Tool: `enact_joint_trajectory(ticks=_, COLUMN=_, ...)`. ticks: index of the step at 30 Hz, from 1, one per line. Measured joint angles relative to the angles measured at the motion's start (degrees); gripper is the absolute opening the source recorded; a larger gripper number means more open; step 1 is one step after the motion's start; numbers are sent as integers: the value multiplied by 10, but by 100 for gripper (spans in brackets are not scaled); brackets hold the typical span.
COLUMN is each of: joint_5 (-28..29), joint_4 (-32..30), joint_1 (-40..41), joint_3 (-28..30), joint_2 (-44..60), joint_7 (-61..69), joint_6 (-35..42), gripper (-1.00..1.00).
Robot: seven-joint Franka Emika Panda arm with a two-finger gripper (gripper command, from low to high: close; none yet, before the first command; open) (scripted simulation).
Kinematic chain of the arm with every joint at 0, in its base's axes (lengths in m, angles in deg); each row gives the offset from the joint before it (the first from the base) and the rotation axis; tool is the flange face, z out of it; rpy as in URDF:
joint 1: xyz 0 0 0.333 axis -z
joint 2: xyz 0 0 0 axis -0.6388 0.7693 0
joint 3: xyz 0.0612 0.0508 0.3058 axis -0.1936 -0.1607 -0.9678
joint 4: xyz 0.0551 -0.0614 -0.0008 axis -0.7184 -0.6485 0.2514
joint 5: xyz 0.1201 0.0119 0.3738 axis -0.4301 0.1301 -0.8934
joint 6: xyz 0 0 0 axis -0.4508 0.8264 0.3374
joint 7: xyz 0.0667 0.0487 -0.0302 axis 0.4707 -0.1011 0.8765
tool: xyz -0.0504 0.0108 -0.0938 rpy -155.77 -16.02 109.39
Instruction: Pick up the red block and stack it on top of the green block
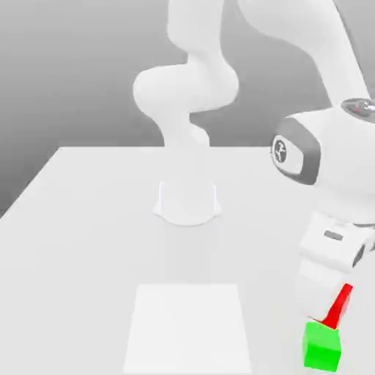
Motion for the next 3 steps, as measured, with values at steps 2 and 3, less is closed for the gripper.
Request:
enact_joint_trajectory(ticks=2, joint_5=0, joint_4=1, joint_1=0, joint_3=0, joint_2=11, joint_7=0, joint_6=-10, gripper=100)
enact_joint_trajectory(ticks=3, joint_5=0, joint_4=1, joint_1=0, joint_3=0, joint_2=11, joint_7=0, joint_6=-10, gripper=100)
